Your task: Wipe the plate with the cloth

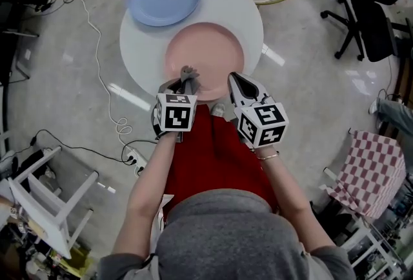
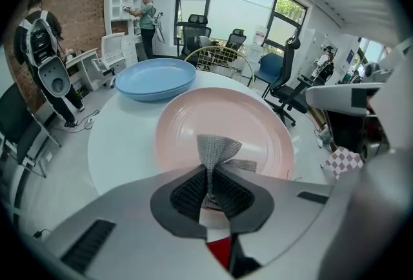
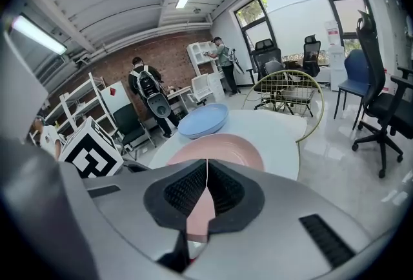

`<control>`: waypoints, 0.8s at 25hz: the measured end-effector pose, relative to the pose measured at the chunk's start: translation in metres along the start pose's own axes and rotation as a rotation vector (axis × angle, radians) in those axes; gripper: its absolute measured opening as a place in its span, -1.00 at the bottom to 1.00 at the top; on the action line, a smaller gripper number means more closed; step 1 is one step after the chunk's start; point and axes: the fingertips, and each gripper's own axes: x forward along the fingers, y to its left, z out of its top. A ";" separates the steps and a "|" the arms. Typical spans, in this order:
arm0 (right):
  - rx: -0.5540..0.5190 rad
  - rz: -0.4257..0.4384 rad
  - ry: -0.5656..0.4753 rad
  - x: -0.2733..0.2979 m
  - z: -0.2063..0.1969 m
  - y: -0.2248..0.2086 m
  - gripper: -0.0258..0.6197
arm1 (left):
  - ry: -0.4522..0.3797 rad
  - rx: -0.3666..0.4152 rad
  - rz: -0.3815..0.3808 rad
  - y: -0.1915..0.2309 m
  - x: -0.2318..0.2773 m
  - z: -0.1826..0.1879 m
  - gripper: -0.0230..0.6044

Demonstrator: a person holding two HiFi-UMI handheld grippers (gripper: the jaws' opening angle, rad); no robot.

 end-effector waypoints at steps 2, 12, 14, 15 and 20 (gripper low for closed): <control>-0.006 0.007 0.003 0.006 0.003 0.002 -0.83 | -0.001 -0.012 0.015 0.010 -0.001 0.002 -0.82; -0.007 0.007 -0.008 0.015 0.016 0.003 -0.83 | -0.028 -0.041 0.059 0.044 -0.008 0.019 -0.82; -0.007 0.005 -0.019 0.012 0.019 0.003 -0.83 | -0.056 -0.051 0.055 0.045 -0.015 0.026 -0.82; -0.007 0.004 -0.025 0.011 0.021 0.002 -0.83 | -0.074 -0.057 0.053 0.045 -0.018 0.030 -0.82; -0.008 -0.011 -0.057 0.000 0.026 -0.002 -0.83 | -0.142 -0.056 0.055 0.042 -0.036 0.045 -0.82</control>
